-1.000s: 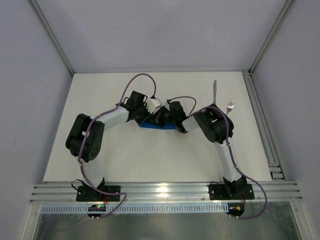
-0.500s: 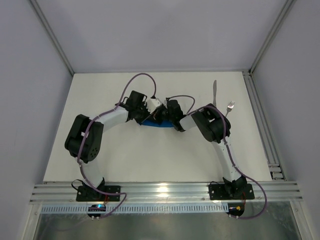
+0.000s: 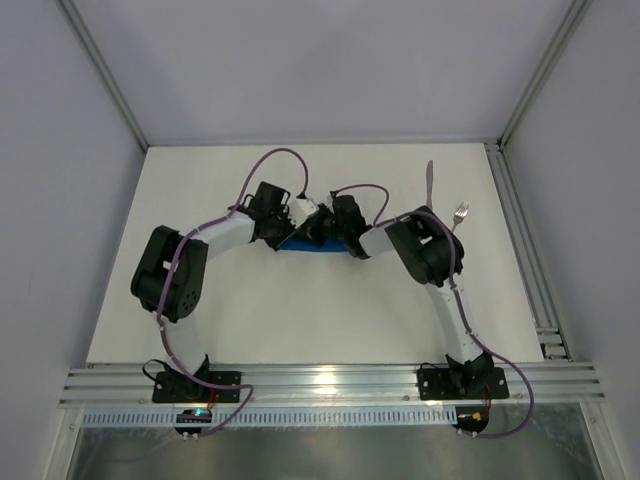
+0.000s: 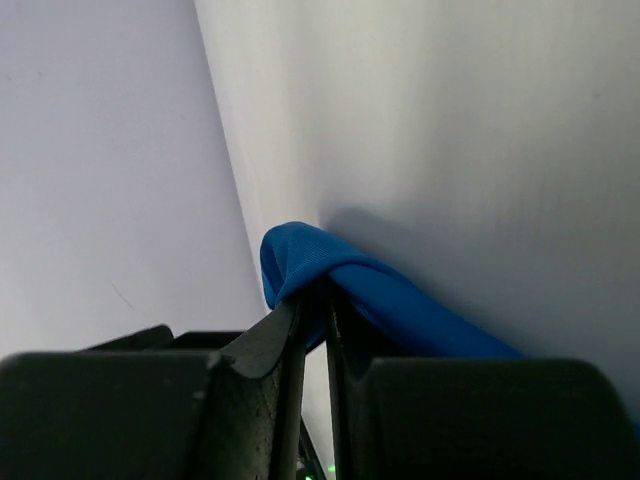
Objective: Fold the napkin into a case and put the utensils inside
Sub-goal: Grasp the top corner of the smaller rectangle folded napkin from the folded napkin.
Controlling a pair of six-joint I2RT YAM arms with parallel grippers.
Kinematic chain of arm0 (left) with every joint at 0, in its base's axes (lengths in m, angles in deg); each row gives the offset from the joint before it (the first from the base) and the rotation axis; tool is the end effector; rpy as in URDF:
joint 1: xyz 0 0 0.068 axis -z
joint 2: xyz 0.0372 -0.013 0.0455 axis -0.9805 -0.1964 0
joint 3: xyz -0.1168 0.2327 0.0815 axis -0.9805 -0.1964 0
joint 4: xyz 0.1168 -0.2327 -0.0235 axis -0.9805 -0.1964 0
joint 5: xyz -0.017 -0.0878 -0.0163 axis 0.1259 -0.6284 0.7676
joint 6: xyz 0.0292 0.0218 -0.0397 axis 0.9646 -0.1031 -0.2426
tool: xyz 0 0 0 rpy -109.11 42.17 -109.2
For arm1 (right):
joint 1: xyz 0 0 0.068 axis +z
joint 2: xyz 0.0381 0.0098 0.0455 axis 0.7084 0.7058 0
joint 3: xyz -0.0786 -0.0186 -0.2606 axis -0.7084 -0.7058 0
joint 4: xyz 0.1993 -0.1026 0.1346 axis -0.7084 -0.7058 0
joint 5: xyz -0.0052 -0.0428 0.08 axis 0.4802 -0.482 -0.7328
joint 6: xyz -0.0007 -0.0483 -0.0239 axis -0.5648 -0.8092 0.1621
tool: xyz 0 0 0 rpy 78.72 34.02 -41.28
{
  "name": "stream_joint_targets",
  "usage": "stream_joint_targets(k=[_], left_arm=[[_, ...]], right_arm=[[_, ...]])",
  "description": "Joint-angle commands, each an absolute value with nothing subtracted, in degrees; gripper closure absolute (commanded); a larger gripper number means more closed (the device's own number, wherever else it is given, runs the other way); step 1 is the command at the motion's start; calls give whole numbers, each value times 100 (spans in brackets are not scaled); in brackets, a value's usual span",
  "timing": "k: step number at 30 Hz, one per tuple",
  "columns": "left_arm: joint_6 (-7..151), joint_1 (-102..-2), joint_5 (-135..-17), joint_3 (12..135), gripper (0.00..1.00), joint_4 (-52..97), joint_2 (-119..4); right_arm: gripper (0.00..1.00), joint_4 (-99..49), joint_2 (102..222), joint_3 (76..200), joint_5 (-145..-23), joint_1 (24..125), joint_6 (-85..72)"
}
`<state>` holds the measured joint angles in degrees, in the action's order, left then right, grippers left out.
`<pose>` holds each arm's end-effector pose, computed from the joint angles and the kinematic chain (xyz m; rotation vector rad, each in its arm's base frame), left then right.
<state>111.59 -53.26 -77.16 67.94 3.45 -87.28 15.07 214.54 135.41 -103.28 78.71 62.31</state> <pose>0.3408 -0.1683 0.1727 1.1903 2.2387 -0.1929 0.3854 0.2755 0.0819 0.4710 2.2741 1.5992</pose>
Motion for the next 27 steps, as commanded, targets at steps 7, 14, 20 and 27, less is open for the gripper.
stream_joint_targets(k=[7, 14, 20, 27], left_arm=[[11194, -5415, -7830, 6897, 100, -96, -8941], [11054, -5415, -7945, 6896, 100, -25, -8818], [11378, -5415, -7610, 6967, 100, -350, -9082], [11476, -5415, -7777, 6914, 100, -351, -8968]], right_arm=[[84, 1227, 20419, 12910, -10732, 7579, 5250], [88, 1481, 20532, 12680, -10820, 7587, 5521], [88, 1281, 20173, 12277, -10689, 7482, 5067], [88, 1255, 19909, 11853, -10671, 7244, 4978]])
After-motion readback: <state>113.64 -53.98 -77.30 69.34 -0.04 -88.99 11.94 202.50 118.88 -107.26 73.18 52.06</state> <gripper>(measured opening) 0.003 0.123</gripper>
